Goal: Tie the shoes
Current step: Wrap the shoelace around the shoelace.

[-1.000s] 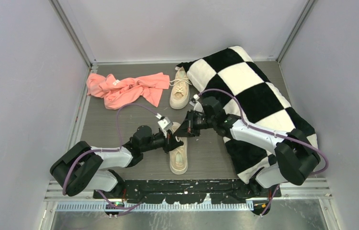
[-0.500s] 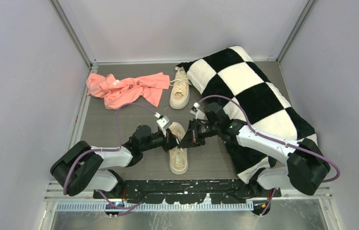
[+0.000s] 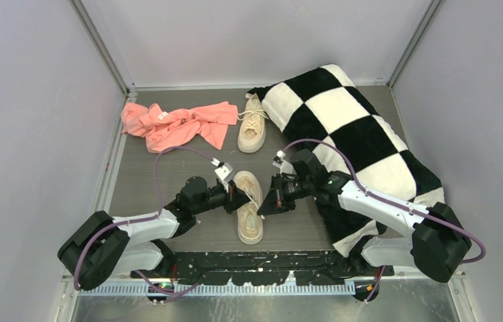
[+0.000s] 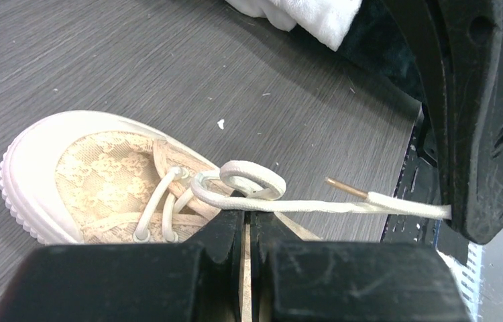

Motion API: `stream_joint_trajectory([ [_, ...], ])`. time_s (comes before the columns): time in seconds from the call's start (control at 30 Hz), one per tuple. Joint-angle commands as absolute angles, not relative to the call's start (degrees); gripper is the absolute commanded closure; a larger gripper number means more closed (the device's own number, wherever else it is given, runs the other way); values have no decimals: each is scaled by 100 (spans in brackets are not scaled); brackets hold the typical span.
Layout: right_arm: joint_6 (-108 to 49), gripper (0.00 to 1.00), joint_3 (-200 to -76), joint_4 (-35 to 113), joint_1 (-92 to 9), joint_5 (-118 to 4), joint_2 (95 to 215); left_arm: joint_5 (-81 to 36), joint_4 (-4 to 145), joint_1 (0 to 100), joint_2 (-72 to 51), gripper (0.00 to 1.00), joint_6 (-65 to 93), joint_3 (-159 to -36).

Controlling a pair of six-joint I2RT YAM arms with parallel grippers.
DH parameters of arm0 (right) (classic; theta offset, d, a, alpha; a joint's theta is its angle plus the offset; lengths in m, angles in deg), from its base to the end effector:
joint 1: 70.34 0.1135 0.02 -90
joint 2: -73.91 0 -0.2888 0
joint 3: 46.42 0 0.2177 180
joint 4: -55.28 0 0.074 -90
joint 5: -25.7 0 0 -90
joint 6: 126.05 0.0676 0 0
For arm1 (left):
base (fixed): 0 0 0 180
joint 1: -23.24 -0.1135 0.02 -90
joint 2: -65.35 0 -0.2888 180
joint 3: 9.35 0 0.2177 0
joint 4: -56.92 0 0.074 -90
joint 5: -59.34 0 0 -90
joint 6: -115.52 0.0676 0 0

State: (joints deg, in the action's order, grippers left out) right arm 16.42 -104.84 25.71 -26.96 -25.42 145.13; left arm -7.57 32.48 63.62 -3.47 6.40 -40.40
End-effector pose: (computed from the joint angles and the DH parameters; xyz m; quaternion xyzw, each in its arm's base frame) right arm 0.1401 0.1908 0.2534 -0.0656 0.8706 0.4867 0.0291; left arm 0.1506 -0.1629 0.2181 0.2638 0.7324 -0.4379 0.4497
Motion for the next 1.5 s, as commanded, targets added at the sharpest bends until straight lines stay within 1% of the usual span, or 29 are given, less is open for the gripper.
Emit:
stream_joint_trajectory([
  [0.0, 1497, 99, -10386, 2433, -2692, -2582, 14292, -886, 3343, 6332, -40, 100, 706, -3988],
  [0.63, 1440, 99, -10030, 2722, -2697, -2271, 14645, -1037, 3261, 6331, -51, 100, 664, -3976],
  [0.87, 1275, 99, -9969, 2589, -2683, -2130, 14733, -1093, 3257, 6333, -66, 100, 667, -3968],
  [1.47, 798, 99, -9837, 2364, -2666, -2222, 15174, -1139, 3306, 6331, 8, 100, 655, -3963],
])
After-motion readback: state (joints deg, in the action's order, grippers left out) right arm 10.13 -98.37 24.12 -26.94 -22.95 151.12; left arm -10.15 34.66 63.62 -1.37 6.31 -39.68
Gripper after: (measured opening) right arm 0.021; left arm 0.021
